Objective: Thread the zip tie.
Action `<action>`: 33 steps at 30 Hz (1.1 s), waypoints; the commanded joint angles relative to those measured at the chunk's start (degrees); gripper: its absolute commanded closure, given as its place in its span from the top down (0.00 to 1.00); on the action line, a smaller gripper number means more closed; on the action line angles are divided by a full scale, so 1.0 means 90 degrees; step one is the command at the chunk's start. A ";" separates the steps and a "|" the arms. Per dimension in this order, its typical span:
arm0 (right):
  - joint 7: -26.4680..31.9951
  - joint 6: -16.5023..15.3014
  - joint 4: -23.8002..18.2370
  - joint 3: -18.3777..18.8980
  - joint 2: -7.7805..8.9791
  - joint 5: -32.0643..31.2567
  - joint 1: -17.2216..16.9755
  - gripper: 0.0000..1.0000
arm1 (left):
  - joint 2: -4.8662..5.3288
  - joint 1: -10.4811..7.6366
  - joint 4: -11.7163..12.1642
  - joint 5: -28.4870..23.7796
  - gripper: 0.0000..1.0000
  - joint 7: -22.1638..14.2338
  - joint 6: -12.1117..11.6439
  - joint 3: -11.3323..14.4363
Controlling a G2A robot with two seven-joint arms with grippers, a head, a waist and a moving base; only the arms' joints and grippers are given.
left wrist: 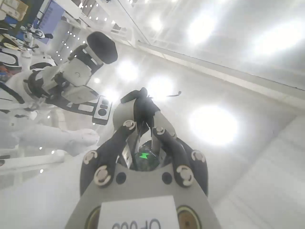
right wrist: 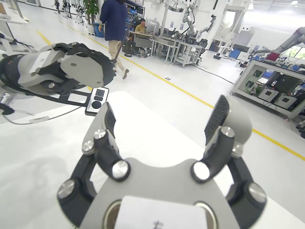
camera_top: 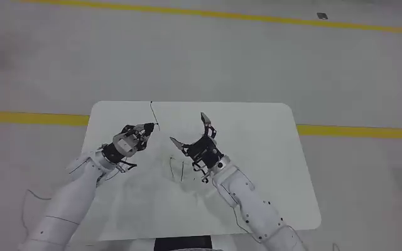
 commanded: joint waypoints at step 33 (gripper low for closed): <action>-0.0490 0.0840 0.0237 -0.1348 0.0299 0.0000 0.0807 0.18 | 0.0200 -0.0010 -0.0069 -0.1751 0.00 0.0253 0.0000 0.0797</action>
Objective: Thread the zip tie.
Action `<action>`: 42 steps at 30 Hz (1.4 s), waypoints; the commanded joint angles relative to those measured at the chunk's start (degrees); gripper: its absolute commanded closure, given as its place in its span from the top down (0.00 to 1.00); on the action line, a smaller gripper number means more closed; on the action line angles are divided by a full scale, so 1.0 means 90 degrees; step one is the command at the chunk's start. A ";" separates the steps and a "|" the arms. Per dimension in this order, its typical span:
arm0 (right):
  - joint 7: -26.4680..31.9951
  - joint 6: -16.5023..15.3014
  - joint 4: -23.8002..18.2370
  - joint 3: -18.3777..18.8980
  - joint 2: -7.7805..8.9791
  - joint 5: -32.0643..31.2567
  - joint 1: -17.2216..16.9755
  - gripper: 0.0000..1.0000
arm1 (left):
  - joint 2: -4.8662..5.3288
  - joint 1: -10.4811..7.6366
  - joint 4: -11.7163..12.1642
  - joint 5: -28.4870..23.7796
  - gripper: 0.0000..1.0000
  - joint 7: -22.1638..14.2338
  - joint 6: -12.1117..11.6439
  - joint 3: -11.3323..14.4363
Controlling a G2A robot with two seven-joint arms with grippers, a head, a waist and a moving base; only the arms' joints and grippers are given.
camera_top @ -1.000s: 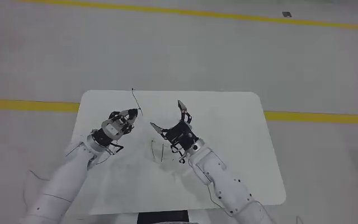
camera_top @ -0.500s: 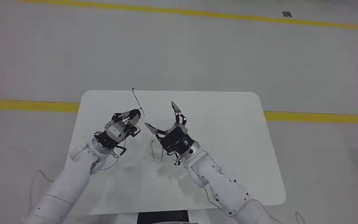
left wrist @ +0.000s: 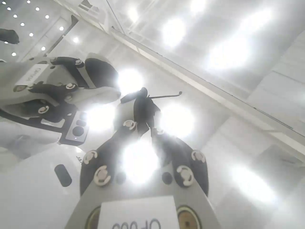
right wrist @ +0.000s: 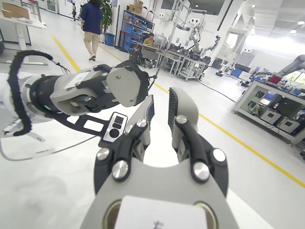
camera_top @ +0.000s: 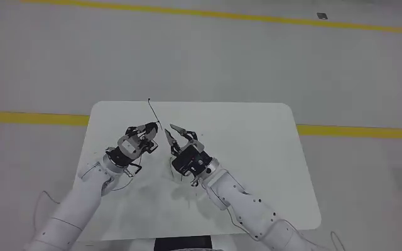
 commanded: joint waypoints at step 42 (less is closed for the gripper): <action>0.0062 0.0359 -0.0006 -0.0454 0.0043 0.0000 0.0324 0.13 | 0.0000 0.0000 0.0000 0.0000 0.00 0.0000 0.0000 0.0000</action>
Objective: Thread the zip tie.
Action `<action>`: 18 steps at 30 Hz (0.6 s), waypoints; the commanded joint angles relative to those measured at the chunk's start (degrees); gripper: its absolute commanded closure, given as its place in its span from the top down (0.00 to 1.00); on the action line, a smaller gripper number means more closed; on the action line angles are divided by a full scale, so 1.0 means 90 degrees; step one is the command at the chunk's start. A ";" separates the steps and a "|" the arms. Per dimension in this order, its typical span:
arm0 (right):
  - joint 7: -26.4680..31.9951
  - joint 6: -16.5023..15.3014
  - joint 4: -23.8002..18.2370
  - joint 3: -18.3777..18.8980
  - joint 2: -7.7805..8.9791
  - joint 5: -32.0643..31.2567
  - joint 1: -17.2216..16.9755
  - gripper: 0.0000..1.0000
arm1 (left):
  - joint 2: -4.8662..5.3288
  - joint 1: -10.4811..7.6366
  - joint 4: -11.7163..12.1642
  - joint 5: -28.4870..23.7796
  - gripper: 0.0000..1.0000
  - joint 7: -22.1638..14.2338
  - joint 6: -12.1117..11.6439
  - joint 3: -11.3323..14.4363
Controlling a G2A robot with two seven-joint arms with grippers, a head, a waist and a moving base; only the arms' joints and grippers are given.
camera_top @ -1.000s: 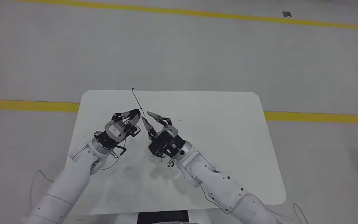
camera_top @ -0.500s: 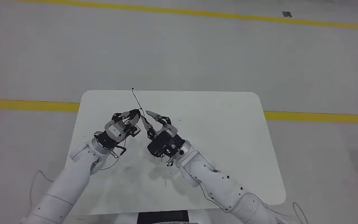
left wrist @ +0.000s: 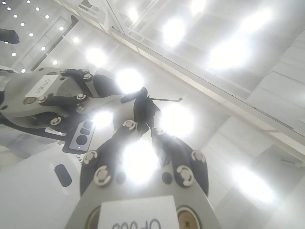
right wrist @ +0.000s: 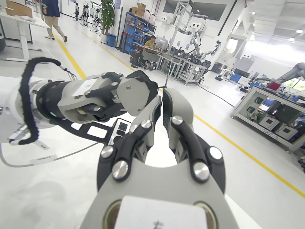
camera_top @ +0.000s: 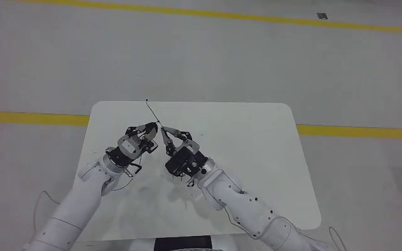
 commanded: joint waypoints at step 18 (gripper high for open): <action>0.0111 0.0174 0.0042 -0.0137 -0.0014 0.0000 0.0107 0.00 | 0.0000 0.0000 0.0000 0.0000 0.00 0.0000 0.0000 0.0000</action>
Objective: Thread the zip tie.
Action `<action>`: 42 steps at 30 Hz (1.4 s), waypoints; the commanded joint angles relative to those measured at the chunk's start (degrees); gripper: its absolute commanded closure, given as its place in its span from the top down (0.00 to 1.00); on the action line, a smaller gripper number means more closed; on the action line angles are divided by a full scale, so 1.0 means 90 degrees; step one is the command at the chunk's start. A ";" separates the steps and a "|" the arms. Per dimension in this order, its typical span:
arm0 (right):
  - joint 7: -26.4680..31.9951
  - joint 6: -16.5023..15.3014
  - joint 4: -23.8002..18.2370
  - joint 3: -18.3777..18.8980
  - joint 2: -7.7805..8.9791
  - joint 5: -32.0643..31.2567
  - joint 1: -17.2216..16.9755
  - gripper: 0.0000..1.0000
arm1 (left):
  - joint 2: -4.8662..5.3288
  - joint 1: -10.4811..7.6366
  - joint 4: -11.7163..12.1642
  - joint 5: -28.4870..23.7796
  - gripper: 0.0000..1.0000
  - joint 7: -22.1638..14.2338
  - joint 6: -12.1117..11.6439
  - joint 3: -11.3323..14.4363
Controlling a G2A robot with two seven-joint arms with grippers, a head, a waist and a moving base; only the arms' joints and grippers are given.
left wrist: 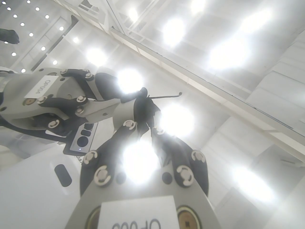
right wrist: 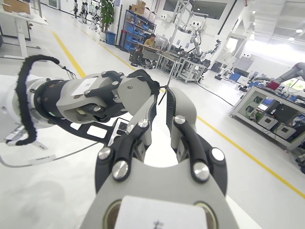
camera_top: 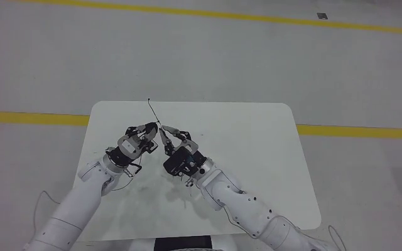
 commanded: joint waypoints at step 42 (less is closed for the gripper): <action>0.0162 0.0100 -0.0214 0.0758 0.0334 0.0000 -0.0513 0.00 | 0.0000 0.0000 0.0000 0.0000 0.00 0.0000 0.0000 0.0000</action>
